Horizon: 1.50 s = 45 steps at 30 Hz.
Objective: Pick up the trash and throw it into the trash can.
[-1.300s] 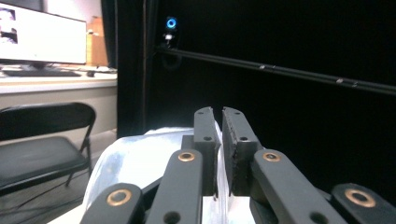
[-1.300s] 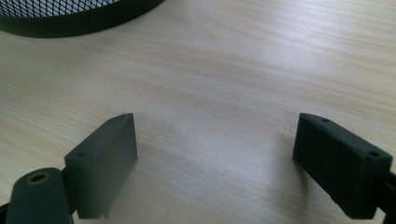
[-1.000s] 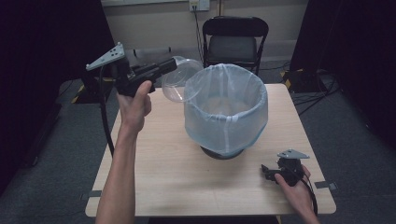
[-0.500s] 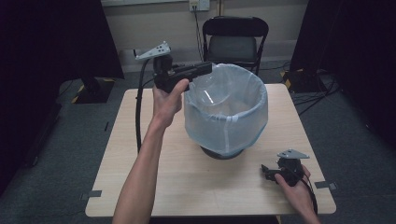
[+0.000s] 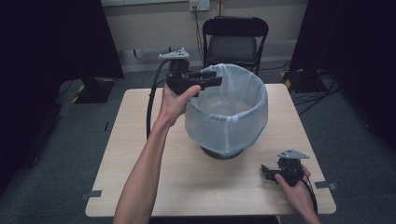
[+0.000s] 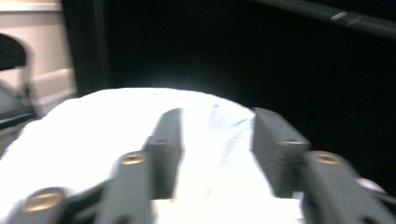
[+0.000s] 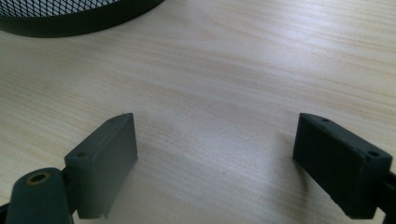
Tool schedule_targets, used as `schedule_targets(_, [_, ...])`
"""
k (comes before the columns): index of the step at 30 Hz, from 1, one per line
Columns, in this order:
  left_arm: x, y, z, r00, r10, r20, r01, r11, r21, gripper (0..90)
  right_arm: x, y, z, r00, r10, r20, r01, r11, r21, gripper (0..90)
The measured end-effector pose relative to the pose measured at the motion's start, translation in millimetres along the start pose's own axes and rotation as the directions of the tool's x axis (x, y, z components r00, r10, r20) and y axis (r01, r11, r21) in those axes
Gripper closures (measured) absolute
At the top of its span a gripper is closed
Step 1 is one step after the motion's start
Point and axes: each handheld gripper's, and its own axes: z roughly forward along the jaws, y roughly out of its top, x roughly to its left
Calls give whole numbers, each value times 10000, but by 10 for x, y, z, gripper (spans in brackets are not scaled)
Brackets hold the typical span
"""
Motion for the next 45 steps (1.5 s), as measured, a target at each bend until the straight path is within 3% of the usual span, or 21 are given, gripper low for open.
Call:
schedule_targets(3, [26, -28, -50, 9998, -148, -146, 142, 9991, -396, 388, 0, 0, 0, 10000, -1, -1, 1, 10000, -6, 125])
schedule_targets(5, [39, -36, -69, 9997, -121, -205, 112, 9990, -427, 367, -1, 0, 0, 10000, -7, -2, 7, 10000, 0, 125])
schedule_targets(6, [58, -52, -84, 9991, -129, -401, 111, 9989, -447, 305, -1, 0, 0, 10000, -7, -2, 7, 10000, -2, 125])
schedule_targets(10, [72, -67, -106, 9990, -120, -442, 99, 9988, -480, 201, -1, 0, 0, 10000, -6, -2, 6, 10000, -2, 125])
schedule_targets(14, [81, -73, -161, 9996, -10, -294, -3, 9991, -413, 189, 0, 0, 0, 10000, -6, -2, 6, 10000, -2, 125])
schedule_targets(16, [88, -75, -229, 9985, 103, -533, -125, 9990, -426, 178, 0, 0, 0, 10000, -6, -1, 6, 10000, -2, 125])
schedule_targets(21, [93, -71, -320, 9977, 113, -668, -139, 9992, -383, 162, 0, 0, 0, 10000, -6, 0, 6, 10000, -2, 125])
schedule_targets(23, [78, -70, -359, 9945, 122, -1038, -142, 9997, -193, 155, 0, 0, 0, 10000, 3, 5, -3, 10000, 4, 125])
schedule_targets(24, [68, -89, -411, 9928, 247, -1172, -285, 9991, -313, 155, 0, 0, 0, 10000, 2, 5, -2, 10000, 3, 125])
schedule_targets(27, [71, -124, -486, 9945, 374, -980, -435, 9972, -608, 153, 0, 0, 0, 10000, -5, -3, 5, 10000, -3, 125])
schedule_targets(28, [77, -150, -535, 9924, 184, -1217, -269, 9973, -687, 153, 0, 0, 0, 10000, 1, -1, -1, 10000, 0, 125])
schedule_targets(30, [72, -178, -575, 9882, 263, -1506, -355, 9976, -588, 154, -1, 0, 0, 10000, -5, -3, 5, 10000, -3, 125])
schedule_targets(32, [66, -214, -618, 9918, 201, -1258, -289, 9973, -681, 154, 0, 0, 0, 10000, -1, 0, 1, 10000, 0, 125])
schedule_targets(34, [60, -237, -648, 9916, 234, -1268, -326, 9969, -711, 154, 0, 0, 0, 10000, -2, -1, 2, 10000, -2, 125])
schedule_targets(36, [55, -269, -692, 9866, 427, -1575, -523, 9970, -573, 154, -1, 0, 0, 10000, -8, 0, 8, 10000, -3, 125])
schedule_targets(38, [61, -343, -769, 9831, 375, -1791, -473, 9976, -509, 155, 0, 0, 0, 10000, -2, -1, 2, 10000, -1, 125])
schedule_targets(42, [40, -420, -842, 9836, 258, -1782, -357, 9980, -522, 169, -1, 0, 0, 10000, -6, 0, 6, 10000, -2, 125])
schedule_targets(45, [-4, -501, -902, 9811, 489, -1870, -547, 9982, -260, 163, 0, 0, 0, 10000, -1, 0, 1, 10000, -1, 125])
